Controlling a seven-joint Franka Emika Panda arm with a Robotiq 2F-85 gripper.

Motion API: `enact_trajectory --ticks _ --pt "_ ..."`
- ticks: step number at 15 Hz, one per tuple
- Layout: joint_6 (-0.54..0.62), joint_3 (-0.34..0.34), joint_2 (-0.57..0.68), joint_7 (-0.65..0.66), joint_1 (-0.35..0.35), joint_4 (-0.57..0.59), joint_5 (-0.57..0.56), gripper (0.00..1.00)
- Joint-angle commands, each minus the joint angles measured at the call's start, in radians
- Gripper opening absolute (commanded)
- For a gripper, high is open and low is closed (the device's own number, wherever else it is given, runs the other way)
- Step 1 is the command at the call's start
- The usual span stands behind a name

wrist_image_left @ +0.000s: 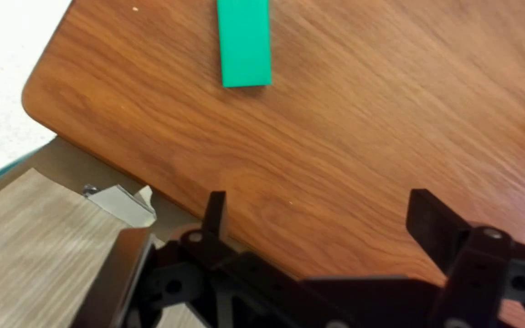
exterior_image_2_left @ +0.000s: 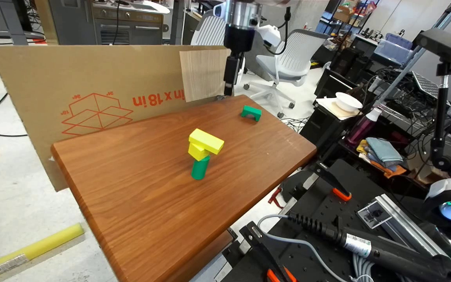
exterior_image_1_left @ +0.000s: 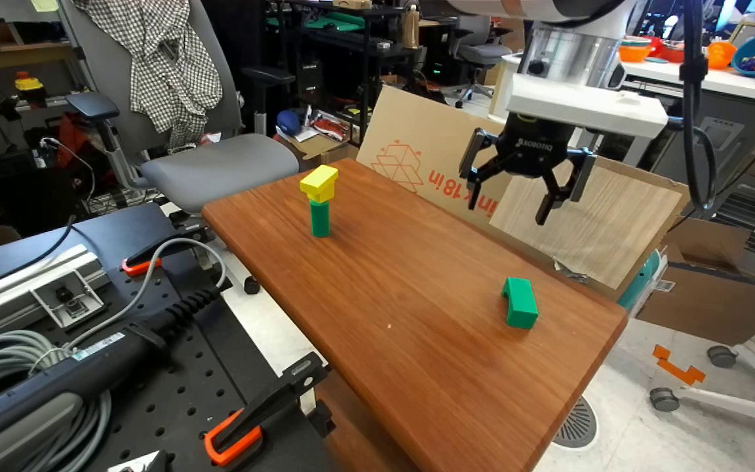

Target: Move the rectangular green block to the right

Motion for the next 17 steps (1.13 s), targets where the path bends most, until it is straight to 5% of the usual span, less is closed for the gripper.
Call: enact_trajectory --ticks 1,13,17 --pt "-0.096 0.033 -0.118 -0.014 -0.009 -0.085 0.077 1.00" --pt "-0.089 0.026 -0.169 0.205 0.102 -0.103 0.094 1.00" --pt "-0.126 0.031 -0.132 0.189 0.104 -0.069 0.080 1.00"
